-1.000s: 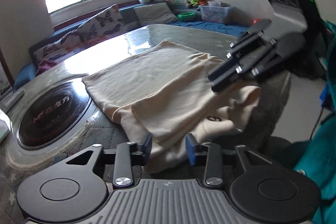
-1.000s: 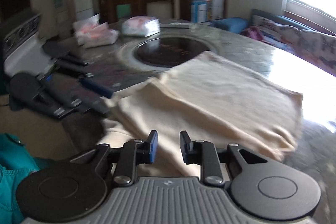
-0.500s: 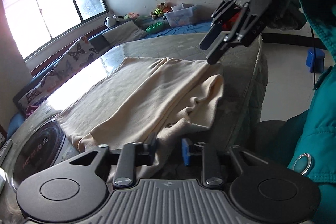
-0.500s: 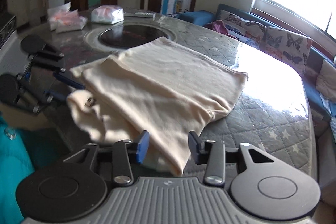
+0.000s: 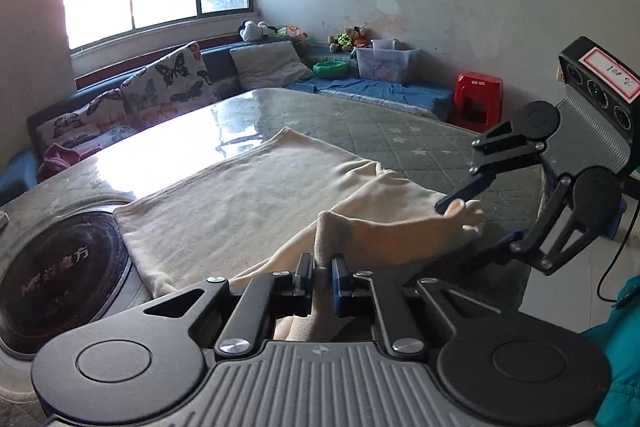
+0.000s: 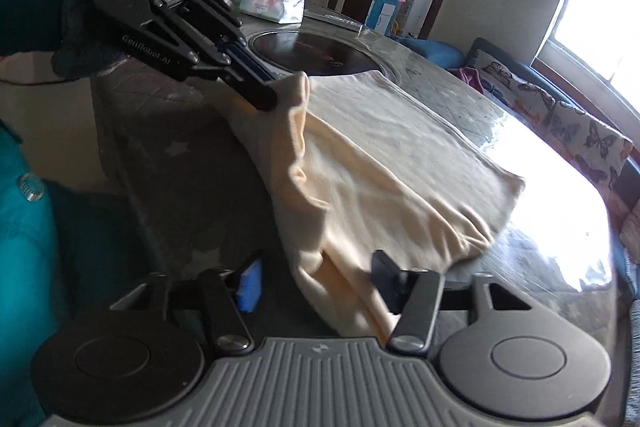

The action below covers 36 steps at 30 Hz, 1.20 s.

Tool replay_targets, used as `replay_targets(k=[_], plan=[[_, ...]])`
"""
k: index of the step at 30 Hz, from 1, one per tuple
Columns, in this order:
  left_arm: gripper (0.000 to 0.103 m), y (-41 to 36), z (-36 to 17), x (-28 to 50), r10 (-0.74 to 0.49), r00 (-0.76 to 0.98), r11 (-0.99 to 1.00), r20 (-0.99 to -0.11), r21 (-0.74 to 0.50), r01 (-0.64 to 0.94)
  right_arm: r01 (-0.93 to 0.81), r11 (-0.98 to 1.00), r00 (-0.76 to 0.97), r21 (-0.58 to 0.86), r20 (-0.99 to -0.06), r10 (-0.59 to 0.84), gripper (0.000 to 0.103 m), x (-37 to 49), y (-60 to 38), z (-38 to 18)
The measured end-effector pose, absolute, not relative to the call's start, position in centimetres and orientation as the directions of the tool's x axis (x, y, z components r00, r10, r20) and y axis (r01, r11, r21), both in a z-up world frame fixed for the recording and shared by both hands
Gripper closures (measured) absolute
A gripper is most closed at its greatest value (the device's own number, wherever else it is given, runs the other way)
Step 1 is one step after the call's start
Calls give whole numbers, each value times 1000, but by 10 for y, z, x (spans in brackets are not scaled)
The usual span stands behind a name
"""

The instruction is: Fold clothes

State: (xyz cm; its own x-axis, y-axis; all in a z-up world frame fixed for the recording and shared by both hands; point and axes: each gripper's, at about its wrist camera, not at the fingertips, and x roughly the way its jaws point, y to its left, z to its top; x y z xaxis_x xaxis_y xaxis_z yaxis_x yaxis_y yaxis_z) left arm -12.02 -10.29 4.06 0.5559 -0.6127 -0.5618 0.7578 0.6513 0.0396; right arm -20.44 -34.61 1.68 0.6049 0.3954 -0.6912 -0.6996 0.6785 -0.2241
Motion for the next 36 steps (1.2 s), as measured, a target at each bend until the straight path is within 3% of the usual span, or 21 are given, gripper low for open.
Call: replay_targets(k=[6, 8, 12, 19, 21, 26, 36], plan=[[86, -89, 38, -136, -614, 549, 648, -567, 35, 761, -690, 717, 568, -105, -693, 445, 88, -179, -347, 24], [86, -84, 36, -144, -610, 556, 644, -564, 54, 763, -680, 731, 554, -57, -693, 462, 90, -172, -351, 29], [60, -77, 31, -161, -589, 578, 643, -565, 105, 758, -650, 760, 558, 12, -671, 488, 91, -163, -358, 41], [62, -74, 18, -170, -532, 637, 655, -559, 206, 727, -620, 784, 599, 19, -635, 489, 92, -159, -359, 54], [79, -72, 15, -169, -514, 650, 661, -560, 225, 716, -609, 793, 610, 21, -626, 486, 93, -160, -360, 55], [91, -66, 23, -174, -528, 671, 680, -521, 214, 701, -589, 808, 640, 22, -598, 482, 93, -171, -362, 55], [93, -38, 72, -204, -609, 665, 712, -432, 72, 699, -612, 791, 663, 6, -541, 517, 94, -214, -370, 84]])
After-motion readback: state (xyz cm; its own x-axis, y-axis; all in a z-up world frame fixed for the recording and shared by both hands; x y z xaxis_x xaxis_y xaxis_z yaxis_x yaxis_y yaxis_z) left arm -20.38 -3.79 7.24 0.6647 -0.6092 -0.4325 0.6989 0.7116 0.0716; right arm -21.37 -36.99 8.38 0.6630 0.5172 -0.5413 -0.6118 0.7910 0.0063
